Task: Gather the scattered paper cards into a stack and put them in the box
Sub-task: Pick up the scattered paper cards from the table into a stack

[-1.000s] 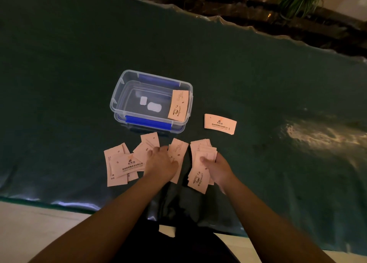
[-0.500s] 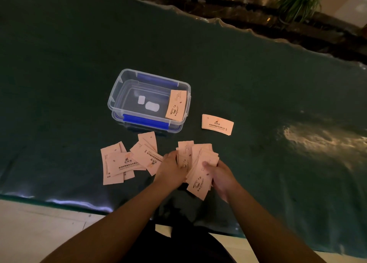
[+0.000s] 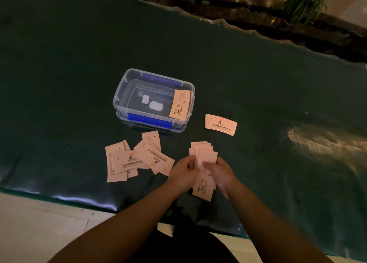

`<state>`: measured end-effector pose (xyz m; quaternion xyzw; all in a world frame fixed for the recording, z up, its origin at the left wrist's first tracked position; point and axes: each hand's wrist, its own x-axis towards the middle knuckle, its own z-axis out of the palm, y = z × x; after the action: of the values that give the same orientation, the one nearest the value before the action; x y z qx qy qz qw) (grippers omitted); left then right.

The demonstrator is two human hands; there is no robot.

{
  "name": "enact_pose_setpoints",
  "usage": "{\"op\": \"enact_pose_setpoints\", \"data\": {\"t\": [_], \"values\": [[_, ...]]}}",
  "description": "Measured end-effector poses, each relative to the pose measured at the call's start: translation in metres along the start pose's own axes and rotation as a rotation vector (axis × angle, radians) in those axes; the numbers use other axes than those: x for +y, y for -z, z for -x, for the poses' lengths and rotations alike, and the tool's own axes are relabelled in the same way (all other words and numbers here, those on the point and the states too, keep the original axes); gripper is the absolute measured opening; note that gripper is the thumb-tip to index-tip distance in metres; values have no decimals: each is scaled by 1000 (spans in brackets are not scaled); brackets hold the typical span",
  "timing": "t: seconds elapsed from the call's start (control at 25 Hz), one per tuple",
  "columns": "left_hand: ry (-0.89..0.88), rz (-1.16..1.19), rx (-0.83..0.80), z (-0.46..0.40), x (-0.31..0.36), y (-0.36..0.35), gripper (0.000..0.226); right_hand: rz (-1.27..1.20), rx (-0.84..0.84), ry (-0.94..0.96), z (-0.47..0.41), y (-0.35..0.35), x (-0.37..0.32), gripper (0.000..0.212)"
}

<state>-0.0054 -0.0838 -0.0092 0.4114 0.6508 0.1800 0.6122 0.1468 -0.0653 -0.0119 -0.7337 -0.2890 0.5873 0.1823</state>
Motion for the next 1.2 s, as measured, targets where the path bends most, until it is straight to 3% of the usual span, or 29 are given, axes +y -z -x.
{"op": "enact_pose_setpoints", "data": {"t": [0.24,0.44,0.68,0.8,1.0,1.08,1.2], "values": [[78,177,42,5,-8,8,45,-159,49,-28,0,11,5,35],[92,125,67,2,-5,5,46,-258,28,-83,8,32,7,25],[93,106,13,5,14,-5,39,-95,9,-24,11,12,0,29],[144,195,-3,4,16,-1,45,38,5,17,12,2,-7,34],[141,255,-47,5,6,18,51,50,-91,-23,14,-12,-19,39],[3,96,-14,6,-2,38,48,23,-107,-15,14,-20,-25,34],[-223,-534,103,0,-19,89,59,-74,-125,-60,14,-31,-36,30]]}}
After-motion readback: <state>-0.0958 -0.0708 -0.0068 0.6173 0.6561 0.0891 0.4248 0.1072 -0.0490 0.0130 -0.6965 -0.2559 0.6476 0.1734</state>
